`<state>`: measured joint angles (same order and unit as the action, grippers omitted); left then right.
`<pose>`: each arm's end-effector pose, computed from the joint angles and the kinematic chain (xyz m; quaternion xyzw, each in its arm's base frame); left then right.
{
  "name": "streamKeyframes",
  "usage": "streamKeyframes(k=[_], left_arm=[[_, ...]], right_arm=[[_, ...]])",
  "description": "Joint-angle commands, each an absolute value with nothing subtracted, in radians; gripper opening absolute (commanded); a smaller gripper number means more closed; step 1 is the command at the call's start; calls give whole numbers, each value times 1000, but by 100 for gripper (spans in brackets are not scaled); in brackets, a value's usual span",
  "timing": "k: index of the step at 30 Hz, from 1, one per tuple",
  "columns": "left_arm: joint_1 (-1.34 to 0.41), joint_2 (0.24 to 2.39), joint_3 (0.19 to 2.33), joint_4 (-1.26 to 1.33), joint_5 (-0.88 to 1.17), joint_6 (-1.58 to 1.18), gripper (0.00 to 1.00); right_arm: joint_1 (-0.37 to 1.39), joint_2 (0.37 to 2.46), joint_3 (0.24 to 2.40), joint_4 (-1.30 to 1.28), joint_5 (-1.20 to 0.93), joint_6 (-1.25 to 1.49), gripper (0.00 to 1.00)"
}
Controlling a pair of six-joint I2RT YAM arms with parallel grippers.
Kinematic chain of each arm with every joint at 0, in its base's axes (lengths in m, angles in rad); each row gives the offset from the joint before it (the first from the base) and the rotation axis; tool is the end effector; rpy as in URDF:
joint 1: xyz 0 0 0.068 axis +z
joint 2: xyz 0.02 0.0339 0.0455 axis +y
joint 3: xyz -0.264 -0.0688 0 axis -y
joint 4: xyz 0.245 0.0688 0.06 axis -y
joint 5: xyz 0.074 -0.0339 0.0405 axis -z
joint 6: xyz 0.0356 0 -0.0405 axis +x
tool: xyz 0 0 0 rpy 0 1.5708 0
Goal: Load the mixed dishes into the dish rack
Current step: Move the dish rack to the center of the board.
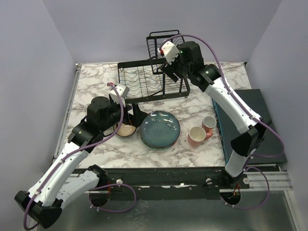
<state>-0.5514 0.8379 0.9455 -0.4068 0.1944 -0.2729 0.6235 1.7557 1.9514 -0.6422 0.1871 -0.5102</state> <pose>0.1536 -0.1026 0.3636 0.1682 0.7851 -0.3083 0.5102 0.3249 0.2255 0.4324 -0.4104 0.7374 -0.0489 0.5343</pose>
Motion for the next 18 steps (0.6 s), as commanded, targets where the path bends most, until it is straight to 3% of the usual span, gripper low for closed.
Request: streamKeyframes(k=[1, 18], left_arm=[[-548, 823, 933, -406, 217, -275, 99], [-548, 818, 931, -404, 222, -273, 99]], right_arm=[[589, 1822, 1983, -652, 68, -647, 76], [522, 1911, 2029, -655, -71, -759, 77]])
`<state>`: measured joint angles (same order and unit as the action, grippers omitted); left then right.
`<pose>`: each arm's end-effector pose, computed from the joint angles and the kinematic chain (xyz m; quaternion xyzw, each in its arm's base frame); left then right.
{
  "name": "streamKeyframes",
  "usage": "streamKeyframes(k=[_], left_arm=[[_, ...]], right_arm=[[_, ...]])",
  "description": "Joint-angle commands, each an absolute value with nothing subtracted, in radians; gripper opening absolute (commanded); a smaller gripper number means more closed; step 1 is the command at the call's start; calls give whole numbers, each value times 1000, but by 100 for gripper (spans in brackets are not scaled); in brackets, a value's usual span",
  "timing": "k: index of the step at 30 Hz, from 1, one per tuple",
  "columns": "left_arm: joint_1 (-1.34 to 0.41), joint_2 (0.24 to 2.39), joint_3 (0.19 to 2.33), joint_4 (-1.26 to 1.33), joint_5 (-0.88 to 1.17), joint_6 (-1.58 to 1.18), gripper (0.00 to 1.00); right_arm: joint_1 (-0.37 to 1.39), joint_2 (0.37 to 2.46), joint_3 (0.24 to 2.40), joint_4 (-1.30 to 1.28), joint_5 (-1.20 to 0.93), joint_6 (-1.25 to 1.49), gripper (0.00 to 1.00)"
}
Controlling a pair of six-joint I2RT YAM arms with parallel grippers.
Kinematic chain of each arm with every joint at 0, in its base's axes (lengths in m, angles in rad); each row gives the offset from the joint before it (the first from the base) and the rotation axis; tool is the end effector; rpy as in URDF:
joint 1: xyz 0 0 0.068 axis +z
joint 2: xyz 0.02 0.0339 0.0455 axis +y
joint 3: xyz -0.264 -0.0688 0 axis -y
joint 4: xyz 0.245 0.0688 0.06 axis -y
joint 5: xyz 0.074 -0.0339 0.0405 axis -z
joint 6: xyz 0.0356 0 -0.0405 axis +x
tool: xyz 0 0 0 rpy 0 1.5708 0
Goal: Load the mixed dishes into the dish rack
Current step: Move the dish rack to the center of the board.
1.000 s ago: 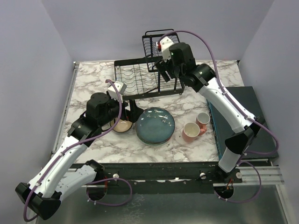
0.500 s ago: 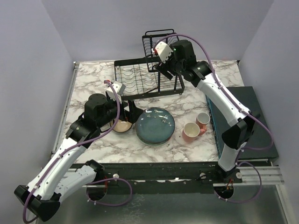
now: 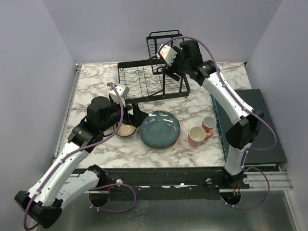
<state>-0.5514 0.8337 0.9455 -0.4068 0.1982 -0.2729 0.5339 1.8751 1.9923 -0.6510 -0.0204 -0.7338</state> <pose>0.1527 -0.1021 0.3643 0.1693 0.7835 -0.3102 0.5111 0.3696 0.2193 0.3978 -0.5185 0.6968 -0.0406 0.4940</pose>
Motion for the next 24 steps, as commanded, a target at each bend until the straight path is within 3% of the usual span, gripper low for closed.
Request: streamKeyframes(k=[1, 15, 24], left_arm=[[-548, 818, 931, -404, 222, -273, 99], [-548, 812, 928, -404, 226, -272, 99], [-548, 810, 928, -404, 225, -273, 99]], right_arm=[[521, 1915, 2030, -654, -71, -762, 77], [499, 1939, 2014, -638, -94, -752, 76], [500, 1942, 2009, -647, -94, -744, 70]])
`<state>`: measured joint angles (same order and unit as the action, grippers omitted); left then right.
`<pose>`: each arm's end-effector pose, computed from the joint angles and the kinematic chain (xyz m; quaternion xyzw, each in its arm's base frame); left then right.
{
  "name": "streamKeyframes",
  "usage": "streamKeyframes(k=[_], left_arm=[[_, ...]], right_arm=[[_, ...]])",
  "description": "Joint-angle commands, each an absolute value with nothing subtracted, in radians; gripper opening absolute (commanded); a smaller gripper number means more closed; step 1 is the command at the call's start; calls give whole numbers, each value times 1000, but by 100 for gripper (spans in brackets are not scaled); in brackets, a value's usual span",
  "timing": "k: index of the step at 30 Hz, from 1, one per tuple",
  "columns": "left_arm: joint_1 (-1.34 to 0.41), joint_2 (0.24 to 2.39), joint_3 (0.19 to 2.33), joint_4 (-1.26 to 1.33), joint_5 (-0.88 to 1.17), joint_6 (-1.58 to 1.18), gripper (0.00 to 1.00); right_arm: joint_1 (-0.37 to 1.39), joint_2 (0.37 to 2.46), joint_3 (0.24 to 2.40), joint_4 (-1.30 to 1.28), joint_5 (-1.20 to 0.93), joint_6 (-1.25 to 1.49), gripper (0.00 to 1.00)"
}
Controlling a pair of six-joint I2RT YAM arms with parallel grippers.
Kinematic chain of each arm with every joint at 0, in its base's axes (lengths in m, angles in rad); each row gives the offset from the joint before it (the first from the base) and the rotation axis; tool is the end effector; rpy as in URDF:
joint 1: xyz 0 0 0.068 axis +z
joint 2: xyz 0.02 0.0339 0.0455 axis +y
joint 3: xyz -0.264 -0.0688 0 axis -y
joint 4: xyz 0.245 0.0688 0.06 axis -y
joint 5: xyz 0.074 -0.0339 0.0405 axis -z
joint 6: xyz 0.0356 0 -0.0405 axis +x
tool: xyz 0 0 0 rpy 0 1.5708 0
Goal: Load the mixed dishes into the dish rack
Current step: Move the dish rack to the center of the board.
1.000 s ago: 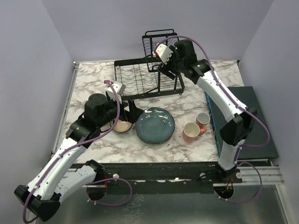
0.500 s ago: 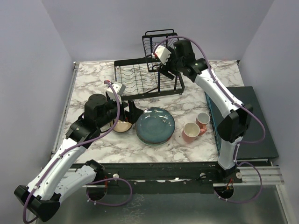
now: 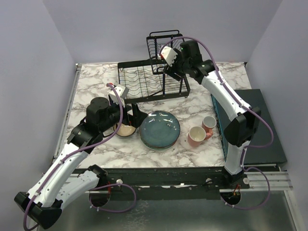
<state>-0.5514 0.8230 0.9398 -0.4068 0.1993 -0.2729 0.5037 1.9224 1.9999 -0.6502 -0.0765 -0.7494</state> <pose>0.1506 -0.1009 0.3641 0.1696 0.7819 -0.3113 0.5128 0.3863 0.2160 0.3808 -0.5293 0.7000 -0.0253 0.4787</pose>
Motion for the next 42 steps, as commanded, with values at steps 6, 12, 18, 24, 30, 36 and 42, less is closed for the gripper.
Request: streamKeyframes(k=[6, 12, 18, 24, 30, 36, 42], left_arm=[[-548, 811, 928, -404, 225, -271, 99], [-548, 818, 928, -405, 225, -270, 99], [-548, 820, 927, -404, 224, -268, 99], [-548, 822, 927, -404, 225, -268, 99], [-548, 825, 927, -405, 225, -268, 99], [-548, 828, 927, -405, 229, -268, 99], [-548, 831, 927, -404, 229, -269, 99]], right_arm=[[500, 1936, 2010, -680, -118, -733, 53], [500, 1921, 2011, -710, -140, -715, 33], [500, 1905, 2000, -723, -151, -699, 14], [500, 1899, 2009, -729, -163, -671, 0], [500, 1892, 2017, -744, -171, -618, 0], [500, 1861, 1989, -729, -149, -553, 0], [500, 1823, 1957, -701, -119, -477, 0]])
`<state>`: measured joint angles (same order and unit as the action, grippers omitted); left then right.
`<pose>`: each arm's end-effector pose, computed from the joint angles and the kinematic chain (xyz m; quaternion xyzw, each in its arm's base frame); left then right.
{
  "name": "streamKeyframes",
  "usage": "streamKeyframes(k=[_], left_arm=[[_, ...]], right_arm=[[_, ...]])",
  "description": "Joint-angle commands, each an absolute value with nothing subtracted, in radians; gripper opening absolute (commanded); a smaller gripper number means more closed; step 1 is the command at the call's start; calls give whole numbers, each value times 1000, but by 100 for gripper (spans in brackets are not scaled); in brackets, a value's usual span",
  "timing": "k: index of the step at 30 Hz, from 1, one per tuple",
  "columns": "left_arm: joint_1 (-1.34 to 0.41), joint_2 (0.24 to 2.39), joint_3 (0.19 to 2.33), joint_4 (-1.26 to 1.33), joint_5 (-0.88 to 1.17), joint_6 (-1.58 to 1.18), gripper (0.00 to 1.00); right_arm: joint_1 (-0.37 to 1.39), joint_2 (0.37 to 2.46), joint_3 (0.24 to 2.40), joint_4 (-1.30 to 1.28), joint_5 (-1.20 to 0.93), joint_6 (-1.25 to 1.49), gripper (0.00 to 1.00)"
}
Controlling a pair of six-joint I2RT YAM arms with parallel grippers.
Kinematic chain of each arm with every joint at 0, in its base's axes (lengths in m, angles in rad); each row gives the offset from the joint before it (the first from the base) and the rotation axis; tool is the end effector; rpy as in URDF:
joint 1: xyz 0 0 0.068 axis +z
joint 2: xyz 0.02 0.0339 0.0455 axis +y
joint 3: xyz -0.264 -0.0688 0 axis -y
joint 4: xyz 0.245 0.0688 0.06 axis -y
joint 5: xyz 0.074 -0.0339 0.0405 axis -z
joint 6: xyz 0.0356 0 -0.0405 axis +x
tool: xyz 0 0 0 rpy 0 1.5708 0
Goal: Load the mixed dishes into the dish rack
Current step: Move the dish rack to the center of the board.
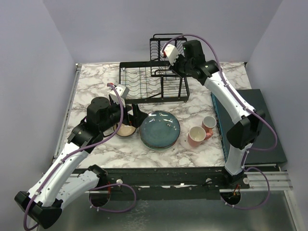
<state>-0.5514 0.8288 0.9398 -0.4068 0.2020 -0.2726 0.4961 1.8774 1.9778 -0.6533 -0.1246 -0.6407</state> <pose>0.1518 -0.1017 0.3631 0.1705 0.7834 -0.3114 0.5102 0.3765 0.2088 0.3920 -0.4947 0.7182 0.0191 0.4890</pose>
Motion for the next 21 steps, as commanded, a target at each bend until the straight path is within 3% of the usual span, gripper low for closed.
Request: streamKeyframes(k=[1, 21], left_arm=[[-548, 829, 927, -403, 229, -268, 99], [-548, 818, 925, -406, 218, -266, 99]], right_arm=[[500, 1820, 1957, -700, -110, -464, 0], [500, 1740, 1890, -726, 60, -126, 0]])
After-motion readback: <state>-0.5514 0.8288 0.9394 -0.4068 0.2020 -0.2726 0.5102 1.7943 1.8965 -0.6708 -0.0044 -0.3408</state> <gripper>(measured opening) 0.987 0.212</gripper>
